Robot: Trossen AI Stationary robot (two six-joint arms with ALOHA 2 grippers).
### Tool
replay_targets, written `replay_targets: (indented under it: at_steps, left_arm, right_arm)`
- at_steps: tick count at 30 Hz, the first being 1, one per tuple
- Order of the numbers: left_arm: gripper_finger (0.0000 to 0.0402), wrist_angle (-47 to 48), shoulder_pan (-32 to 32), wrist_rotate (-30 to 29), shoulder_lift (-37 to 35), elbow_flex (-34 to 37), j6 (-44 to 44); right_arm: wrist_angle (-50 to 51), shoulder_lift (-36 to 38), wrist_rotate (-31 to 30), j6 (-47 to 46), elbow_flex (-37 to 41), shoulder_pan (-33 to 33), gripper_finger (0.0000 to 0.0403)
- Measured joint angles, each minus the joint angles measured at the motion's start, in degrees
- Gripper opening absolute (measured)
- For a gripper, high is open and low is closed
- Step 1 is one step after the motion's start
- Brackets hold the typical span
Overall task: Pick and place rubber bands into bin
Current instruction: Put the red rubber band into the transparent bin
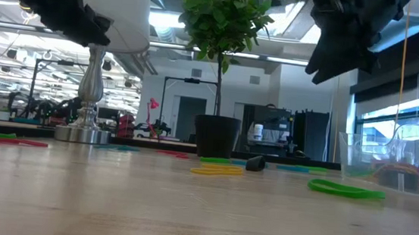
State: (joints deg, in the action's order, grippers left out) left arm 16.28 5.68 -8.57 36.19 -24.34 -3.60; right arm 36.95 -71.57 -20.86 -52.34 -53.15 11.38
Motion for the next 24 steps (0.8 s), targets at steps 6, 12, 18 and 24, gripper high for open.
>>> replay_targets:
  at_steps: [6,12,18,24]
  left_arm:
    - [0.0012,9.15,-2.29,-1.20,2.81,-0.01,-3.70]
    - [0.0069,14.02,-5.38,1.36,9.20,-0.02,-5.17]
    - [0.0125,15.61,-10.05,1.65,16.40,-0.01,-12.42]
    - [0.0140,17.28,-14.36,5.49,23.65,-0.02,-18.83]
  right_arm:
    - [0.09,0.04,-0.05,0.12,0.00,0.01,0.0113]
    - [0.16,0.04,-0.05,0.07,0.00,0.01,0.0108]
    - [0.07,0.07,-0.07,-0.36,0.00,0.00,0.0108]
    - [-0.52,0.07,-0.07,-1.63,0.00,0.00,0.0108]
